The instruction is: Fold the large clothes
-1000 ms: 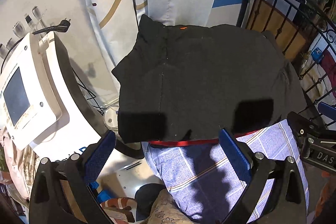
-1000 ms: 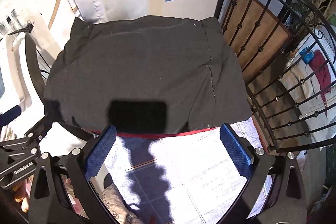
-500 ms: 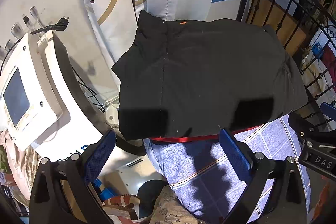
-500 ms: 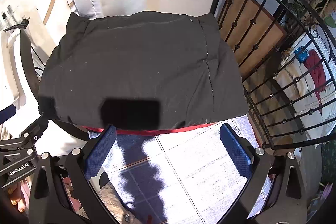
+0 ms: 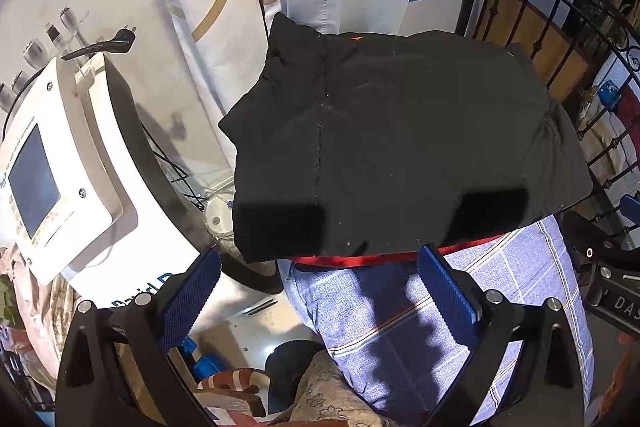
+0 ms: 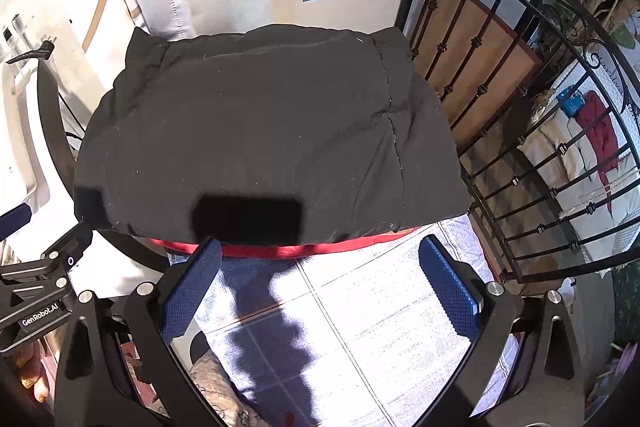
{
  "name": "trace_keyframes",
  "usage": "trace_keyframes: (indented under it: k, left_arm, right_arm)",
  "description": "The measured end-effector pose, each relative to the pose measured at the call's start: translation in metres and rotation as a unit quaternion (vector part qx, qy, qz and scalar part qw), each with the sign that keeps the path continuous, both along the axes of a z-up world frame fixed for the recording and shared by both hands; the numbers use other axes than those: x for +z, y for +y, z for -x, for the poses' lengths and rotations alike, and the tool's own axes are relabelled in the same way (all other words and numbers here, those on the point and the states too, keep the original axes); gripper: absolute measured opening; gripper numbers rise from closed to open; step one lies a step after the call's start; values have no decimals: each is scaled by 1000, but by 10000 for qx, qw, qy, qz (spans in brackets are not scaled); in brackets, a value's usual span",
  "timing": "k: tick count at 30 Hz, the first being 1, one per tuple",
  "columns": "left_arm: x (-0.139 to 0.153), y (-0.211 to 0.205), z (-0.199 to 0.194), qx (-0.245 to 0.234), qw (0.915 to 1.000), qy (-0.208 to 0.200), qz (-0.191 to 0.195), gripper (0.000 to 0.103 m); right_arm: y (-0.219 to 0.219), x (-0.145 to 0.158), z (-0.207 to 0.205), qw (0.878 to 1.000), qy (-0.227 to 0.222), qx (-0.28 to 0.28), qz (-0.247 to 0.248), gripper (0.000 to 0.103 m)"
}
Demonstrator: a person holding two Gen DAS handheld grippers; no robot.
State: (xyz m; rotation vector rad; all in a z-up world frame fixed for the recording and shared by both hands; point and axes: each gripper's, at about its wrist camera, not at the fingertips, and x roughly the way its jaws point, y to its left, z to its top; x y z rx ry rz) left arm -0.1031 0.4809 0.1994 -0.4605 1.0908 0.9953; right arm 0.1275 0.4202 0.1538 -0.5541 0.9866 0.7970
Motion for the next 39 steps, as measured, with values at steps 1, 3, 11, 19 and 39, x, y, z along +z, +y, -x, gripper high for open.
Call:
trace_keyframes:
  k: [1, 3, 11, 19, 39]
  left_arm:
    - [0, 0, 0, -3, 10000, -8, 3, 97]
    - [0, 0, 1, 3, 10000, -14, 6, 97]
    - [-1, -1, 2, 8, 10000, 10, 21, 97]
    - [0, -1, 3, -1, 10000, 8, 12, 97]
    - [-3, -4, 3, -18, 10000, 4, 62, 97]
  right_arm:
    - [0, 0, 0, 10000, -3, 1, -4, 97]
    - [0, 0, 1, 10000, -7, 20, -5, 97]
    - [2, 0, 2, 10000, -31, 43, 16, 97]
    - [1, -1, 2, 10000, -47, 72, 18, 97]
    - [2, -2, 7, 9999, -72, 112, 28, 97]
